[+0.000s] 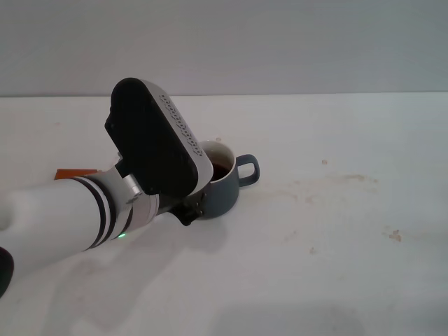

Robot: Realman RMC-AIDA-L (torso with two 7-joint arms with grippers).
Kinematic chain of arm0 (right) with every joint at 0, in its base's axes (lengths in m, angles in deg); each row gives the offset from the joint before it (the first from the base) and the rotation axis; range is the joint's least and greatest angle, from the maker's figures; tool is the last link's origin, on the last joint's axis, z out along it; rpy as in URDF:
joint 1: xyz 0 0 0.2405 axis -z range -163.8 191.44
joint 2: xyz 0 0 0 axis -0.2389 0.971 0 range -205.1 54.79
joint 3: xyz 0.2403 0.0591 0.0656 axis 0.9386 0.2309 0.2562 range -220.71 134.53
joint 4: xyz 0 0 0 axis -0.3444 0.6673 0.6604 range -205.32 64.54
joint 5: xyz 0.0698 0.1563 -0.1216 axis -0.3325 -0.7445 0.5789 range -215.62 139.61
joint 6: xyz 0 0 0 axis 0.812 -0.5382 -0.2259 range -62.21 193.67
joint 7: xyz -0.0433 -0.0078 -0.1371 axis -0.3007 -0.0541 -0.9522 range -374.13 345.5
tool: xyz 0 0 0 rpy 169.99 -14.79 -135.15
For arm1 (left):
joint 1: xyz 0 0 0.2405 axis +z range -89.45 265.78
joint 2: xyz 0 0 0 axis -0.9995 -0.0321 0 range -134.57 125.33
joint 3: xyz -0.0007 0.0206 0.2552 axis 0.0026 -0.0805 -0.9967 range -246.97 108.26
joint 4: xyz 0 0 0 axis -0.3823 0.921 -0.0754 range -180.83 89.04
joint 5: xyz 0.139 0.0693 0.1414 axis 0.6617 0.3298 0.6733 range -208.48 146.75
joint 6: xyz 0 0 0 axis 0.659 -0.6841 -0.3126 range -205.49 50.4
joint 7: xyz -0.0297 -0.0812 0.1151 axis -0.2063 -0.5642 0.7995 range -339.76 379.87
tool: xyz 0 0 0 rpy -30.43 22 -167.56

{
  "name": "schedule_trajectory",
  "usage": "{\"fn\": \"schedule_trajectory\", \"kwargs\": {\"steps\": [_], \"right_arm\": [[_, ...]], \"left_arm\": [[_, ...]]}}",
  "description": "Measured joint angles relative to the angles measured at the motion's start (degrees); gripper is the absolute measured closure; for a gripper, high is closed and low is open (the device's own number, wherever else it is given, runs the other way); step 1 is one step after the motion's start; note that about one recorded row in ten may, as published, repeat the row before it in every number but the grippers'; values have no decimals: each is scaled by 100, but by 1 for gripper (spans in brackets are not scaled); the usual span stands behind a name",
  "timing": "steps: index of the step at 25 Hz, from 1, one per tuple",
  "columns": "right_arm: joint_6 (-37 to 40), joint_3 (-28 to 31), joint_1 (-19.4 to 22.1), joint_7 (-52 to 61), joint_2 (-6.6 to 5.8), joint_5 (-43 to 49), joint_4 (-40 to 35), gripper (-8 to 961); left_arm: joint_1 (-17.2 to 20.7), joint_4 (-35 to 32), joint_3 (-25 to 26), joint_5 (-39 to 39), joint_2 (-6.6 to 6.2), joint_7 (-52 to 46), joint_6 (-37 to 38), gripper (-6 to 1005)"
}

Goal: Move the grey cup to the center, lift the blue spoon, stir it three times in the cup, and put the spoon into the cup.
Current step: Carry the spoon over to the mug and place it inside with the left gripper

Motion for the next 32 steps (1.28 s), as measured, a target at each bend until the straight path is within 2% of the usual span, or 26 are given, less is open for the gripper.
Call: {"fn": "schedule_trajectory", "kwargs": {"steps": [5,19,32], "right_arm": [[0,0,0,-1,0,0,0,955],[-2,0,16,-15,0,1,-8,955],[-2,0,43,1,-8,1,-30,955]], "left_arm": [[-15,-7,0,2,-4,8,0,846],[-89,15,1,13,-4,30,9,856],[-371,-230,55,35,-14,105,-3,856]]}}
